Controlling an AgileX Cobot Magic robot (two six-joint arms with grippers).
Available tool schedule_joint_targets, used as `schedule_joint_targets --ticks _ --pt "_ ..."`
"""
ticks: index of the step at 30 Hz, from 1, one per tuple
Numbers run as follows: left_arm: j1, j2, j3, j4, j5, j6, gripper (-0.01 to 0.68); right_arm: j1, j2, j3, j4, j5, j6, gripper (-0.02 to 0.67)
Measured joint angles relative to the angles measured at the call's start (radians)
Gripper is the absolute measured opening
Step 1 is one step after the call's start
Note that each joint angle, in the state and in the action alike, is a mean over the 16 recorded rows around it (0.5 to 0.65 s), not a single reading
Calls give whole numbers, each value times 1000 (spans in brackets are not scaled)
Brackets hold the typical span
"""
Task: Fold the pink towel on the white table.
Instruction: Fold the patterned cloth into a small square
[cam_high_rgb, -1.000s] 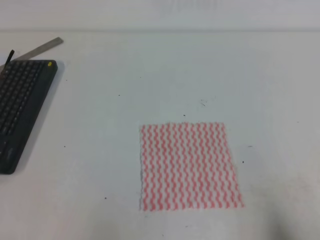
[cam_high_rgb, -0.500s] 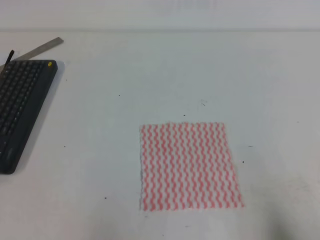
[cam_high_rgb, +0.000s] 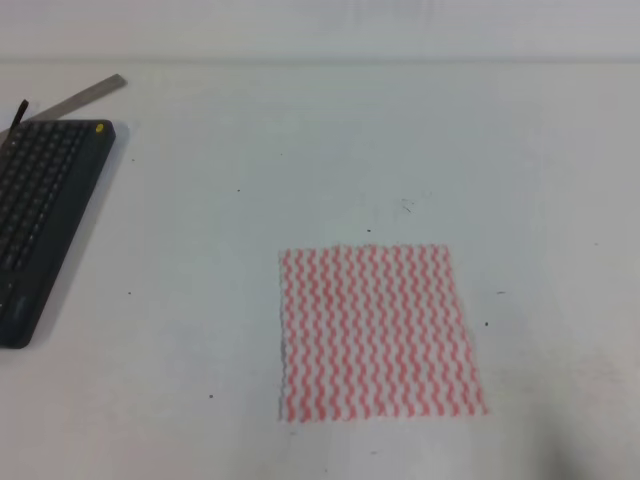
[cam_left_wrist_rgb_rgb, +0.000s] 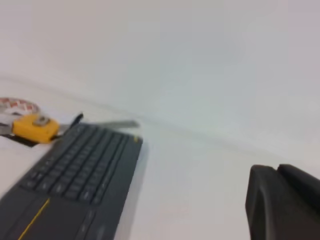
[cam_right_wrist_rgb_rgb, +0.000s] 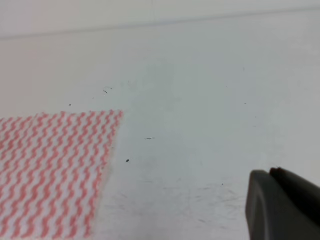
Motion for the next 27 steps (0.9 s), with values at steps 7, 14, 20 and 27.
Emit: schedule_joint_targets --ticks 7,14,20,27 --pt "0 6 -2 -173 -83 -2 1 0 0 1 10 -10 0 -19" --pt "0 4 -1 -222 -41 -3 1 0 0 -1 140 -118 0 -19" --pt "0 8 -4 -248 7 -3 1 0 0 -1 319 -256 0 -19" --pt "0 39 -30 -281 55 2 1 0 3 -6 491 -342 0 -19"
